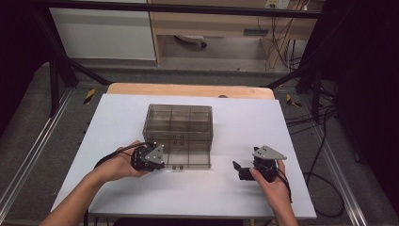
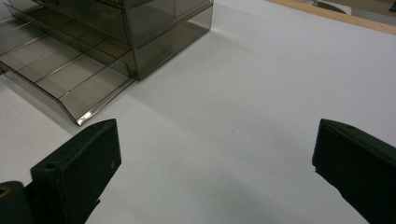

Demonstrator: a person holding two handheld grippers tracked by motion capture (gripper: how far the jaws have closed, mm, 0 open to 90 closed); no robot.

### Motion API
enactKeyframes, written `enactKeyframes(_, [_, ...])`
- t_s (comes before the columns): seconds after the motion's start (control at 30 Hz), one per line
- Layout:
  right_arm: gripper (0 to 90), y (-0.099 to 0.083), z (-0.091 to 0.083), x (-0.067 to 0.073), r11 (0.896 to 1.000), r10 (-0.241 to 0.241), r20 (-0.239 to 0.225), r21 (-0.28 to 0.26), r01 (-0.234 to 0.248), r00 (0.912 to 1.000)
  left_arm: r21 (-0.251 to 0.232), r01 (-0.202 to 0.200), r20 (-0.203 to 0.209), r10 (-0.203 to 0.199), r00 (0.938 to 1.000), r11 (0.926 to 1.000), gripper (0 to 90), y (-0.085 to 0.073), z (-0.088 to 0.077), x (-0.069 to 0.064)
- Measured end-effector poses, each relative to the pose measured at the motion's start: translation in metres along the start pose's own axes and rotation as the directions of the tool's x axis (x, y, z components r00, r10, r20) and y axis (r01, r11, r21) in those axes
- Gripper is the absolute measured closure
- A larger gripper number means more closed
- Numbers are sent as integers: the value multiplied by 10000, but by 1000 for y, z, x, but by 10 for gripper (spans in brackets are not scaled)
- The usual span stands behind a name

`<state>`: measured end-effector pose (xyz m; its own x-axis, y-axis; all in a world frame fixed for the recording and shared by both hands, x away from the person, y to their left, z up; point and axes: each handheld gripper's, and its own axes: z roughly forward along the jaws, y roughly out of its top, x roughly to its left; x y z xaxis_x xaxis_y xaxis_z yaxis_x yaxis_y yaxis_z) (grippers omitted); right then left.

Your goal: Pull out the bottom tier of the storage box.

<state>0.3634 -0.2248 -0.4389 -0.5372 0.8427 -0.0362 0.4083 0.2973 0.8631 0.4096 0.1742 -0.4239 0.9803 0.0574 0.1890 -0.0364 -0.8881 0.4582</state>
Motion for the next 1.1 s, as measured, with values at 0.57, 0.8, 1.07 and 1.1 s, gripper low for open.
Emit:
enactKeyframes(0.57, [16, 0, 1, 1, 9999, -97, -45, 77, 97, 9999, -59, -258, 108, 259, 9996, 9996, 856, -3, -4, -10])
enactKeyframes(0.8, [17, 0, 2, 2, 9999, -108, -56, 102, 109, 9999, -158, -224, 79, 225, 9997, 9996, 856, -4, -5, -13])
enactKeyframes(1.07, [16, 0, 2, 2, 9999, -99, -73, 88, 100, 9999, -312, 135, -246, -143, 9996, 9994, 830, -6, -5, -18])
enactKeyframes(1.1, [17, 0, 2, 2, 9999, -98, -51, 93, 98, 9999, -458, 297, -602, -324, 9977, 9985, 712, -7, -9, -20])
